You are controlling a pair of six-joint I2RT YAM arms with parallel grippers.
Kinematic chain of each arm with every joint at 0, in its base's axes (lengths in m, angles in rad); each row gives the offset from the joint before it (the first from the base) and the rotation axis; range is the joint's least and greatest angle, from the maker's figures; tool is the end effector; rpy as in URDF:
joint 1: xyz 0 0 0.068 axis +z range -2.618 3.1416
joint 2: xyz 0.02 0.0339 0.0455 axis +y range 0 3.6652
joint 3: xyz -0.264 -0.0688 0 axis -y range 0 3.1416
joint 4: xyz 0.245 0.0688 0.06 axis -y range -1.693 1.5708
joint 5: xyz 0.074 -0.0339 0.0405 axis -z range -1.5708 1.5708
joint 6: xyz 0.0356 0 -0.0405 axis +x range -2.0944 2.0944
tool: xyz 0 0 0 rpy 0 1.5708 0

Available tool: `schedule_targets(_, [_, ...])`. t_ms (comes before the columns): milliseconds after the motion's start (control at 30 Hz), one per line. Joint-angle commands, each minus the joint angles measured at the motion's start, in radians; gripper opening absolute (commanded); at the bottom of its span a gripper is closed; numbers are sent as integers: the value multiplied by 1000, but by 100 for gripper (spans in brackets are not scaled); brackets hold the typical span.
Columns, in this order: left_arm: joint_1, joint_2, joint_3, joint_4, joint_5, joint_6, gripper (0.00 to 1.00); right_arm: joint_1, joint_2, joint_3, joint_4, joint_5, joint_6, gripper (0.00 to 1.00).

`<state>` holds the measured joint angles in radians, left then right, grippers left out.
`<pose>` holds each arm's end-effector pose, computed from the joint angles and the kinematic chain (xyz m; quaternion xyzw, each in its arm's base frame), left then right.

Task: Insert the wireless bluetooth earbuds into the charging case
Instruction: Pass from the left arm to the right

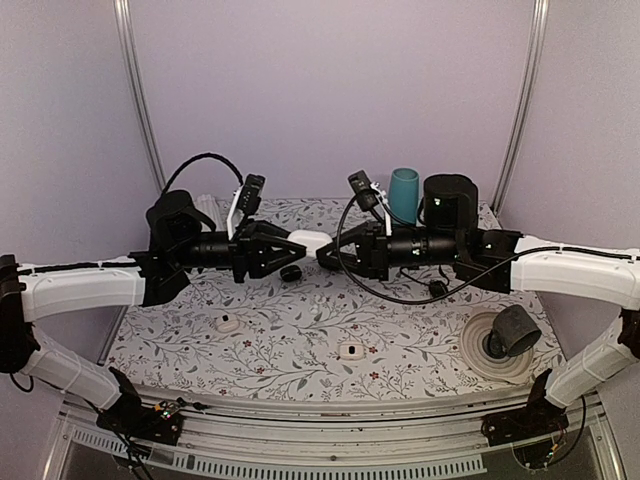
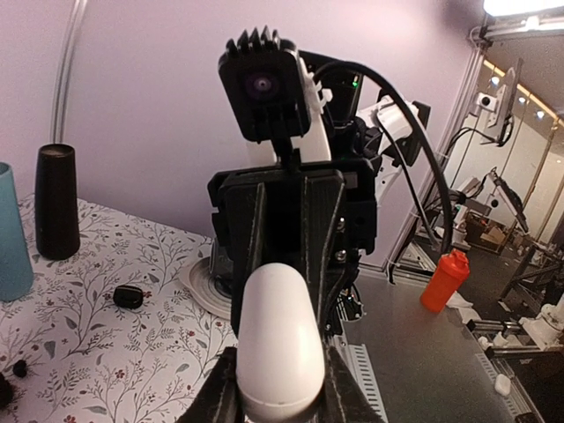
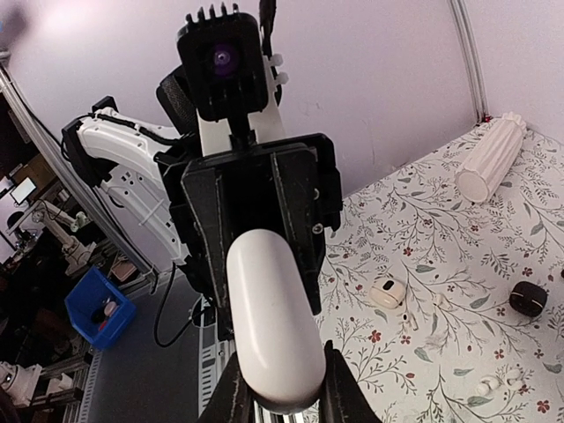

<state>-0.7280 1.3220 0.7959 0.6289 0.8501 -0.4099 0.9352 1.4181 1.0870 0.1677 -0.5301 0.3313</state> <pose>0.2017 -0.2156 0.3082 0.3990 0.5540 -0.5971 0.4211 0.1840 0.2798 0.3345 -0.3807 0.6521 0.5305 0.3852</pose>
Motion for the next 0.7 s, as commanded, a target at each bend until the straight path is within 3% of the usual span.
schedule_targets(0, [0,-2,-7,72,-11,-38,28,5,-14,-31,127,2,52,3])
schedule_targets(333, [-24,-9,-50,202,-73,-89,44,19,-11,-55,226,40,104,3])
schedule_targets(667, [-37,-3,-43,226,-98,-95,37,26,-2,-52,210,46,101,3])
